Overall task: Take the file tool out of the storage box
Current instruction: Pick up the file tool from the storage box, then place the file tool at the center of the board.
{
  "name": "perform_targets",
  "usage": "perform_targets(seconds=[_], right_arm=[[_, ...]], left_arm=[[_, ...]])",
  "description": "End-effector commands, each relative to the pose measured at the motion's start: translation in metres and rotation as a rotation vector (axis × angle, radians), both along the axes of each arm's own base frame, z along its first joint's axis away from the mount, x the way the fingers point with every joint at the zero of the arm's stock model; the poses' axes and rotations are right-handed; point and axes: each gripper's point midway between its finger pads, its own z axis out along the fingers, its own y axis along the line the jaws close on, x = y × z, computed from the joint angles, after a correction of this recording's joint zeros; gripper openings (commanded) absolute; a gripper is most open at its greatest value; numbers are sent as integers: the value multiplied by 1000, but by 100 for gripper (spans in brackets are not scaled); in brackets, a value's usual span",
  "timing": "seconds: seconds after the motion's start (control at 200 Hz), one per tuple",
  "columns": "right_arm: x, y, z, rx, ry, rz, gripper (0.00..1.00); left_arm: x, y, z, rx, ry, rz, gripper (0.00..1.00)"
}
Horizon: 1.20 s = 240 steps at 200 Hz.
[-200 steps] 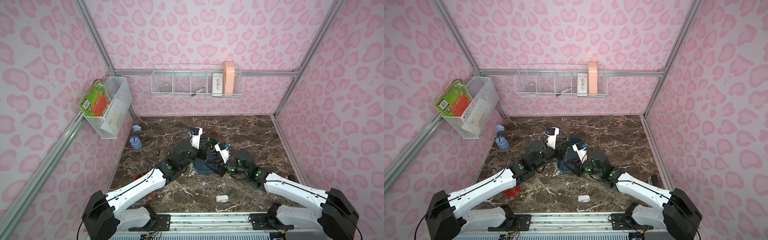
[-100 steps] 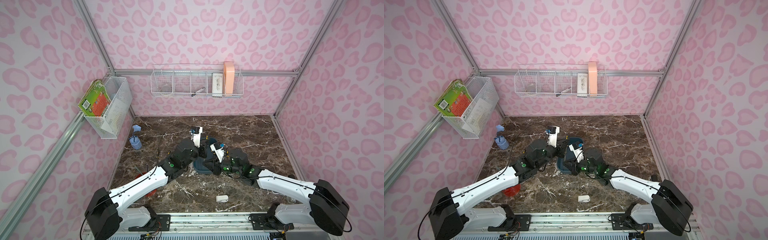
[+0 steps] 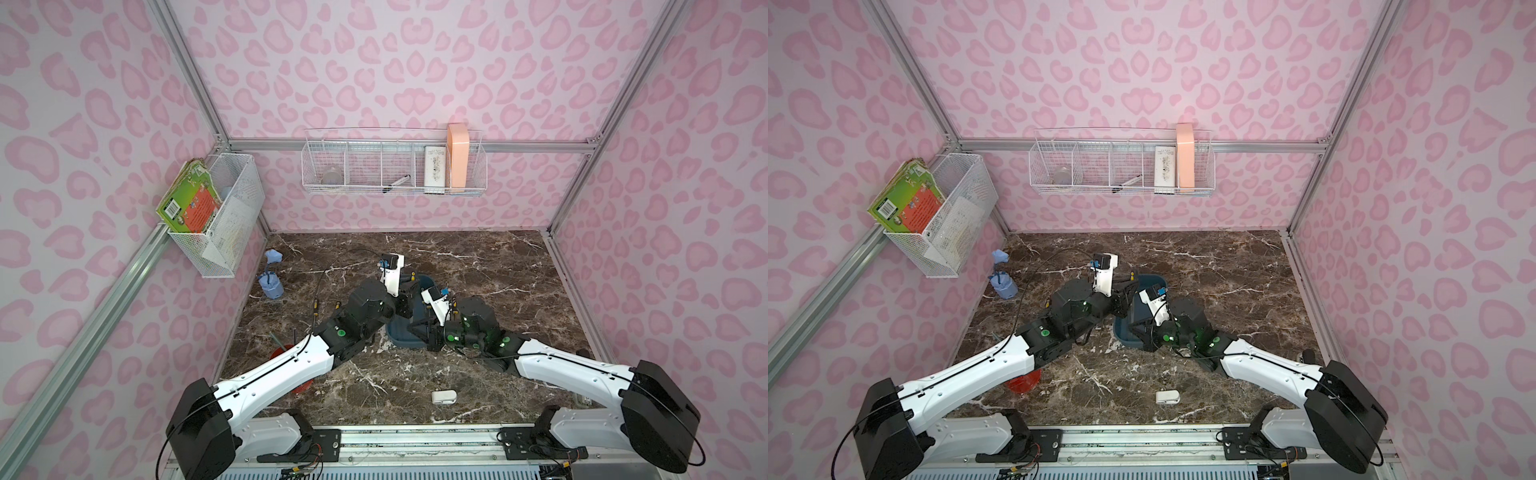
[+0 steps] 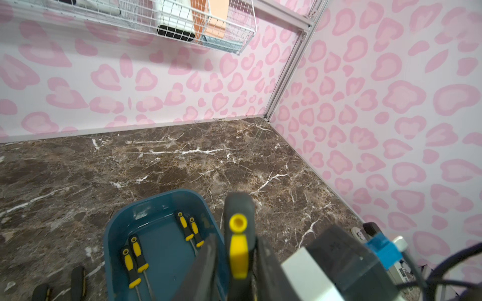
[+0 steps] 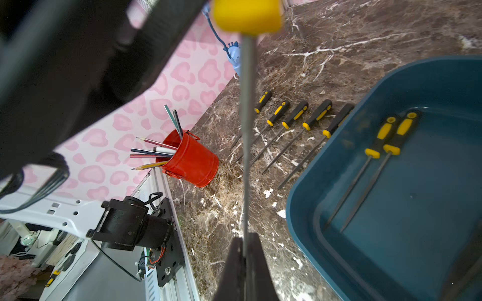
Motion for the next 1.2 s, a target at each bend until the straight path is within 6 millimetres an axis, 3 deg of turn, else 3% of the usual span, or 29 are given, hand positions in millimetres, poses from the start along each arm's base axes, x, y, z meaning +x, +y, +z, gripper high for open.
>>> perform_targets(seconds=[0.0, 0.03, 0.05, 0.08, 0.19, 0.315, 0.405, 0.58, 0.74, 1.095, 1.195], right_arm=[[10, -12, -4, -56, -14, -48, 0], [13, -17, -7, -82, -6, -67, 0], [16, -22, -9, -100, 3, -82, 0], [19, -29, -15, -130, 26, -100, 0], [30, -68, -39, -302, 109, -183, 0], [43, -141, -88, -593, 249, -383, 0], [37, -165, -117, -657, 399, -358, 0], [35, -183, -155, -725, 557, -329, 0], [35, -181, -171, -733, 637, -284, 0], [39, -170, -172, -639, 766, -229, 0], [42, -178, -168, -612, 786, -271, 0]], left_arm=[[-2, 4, -4, 1, 43, 12, 72], [-4, 7, -5, -2, 51, 20, 80], [-4, 11, -7, -3, 61, 36, 92], [-5, 16, -9, -9, 84, 58, 96], [-12, 22, -15, 26, 115, 49, 97], [-17, 18, -28, 88, 170, 8, 96], [-17, 13, -33, 106, 185, -15, 95], [-14, 6, -46, 190, 243, -41, 94], [-7, 4, -63, 237, 304, -55, 94], [-1, -4, -85, 260, 397, -122, 92], [-2, -2, -87, 281, 416, -131, 93]])
